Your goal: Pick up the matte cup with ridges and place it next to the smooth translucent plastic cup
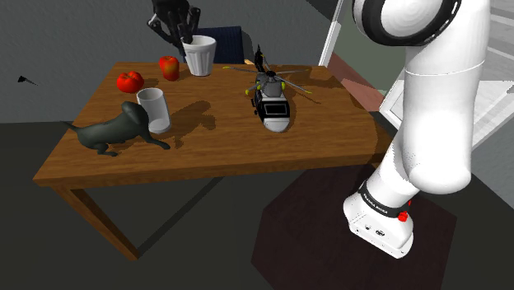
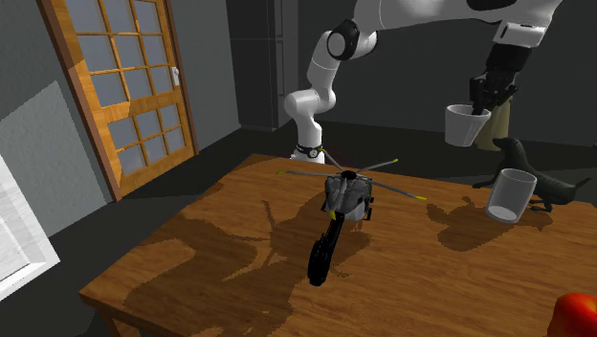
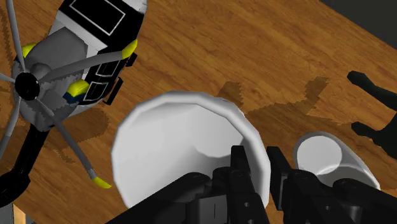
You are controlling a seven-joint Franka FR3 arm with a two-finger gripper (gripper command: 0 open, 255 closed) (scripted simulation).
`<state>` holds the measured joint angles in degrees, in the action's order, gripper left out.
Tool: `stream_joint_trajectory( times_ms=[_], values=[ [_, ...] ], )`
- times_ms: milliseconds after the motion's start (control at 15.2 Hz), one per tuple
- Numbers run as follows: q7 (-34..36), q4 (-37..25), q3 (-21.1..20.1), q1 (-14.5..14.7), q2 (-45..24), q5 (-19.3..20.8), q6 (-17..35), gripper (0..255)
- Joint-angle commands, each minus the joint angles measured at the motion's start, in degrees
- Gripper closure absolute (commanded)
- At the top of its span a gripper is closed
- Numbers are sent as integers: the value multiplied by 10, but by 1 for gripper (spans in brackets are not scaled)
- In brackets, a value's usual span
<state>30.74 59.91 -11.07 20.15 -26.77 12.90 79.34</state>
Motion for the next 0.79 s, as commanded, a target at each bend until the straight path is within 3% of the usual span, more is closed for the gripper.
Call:
stream_joint_trajectory(
  times_ms=[0,726],
  values=[
    [9,13,-2,4,0,0,12,255],
    [22,138,-3,-8,25,-5,110,255]
  ],
)
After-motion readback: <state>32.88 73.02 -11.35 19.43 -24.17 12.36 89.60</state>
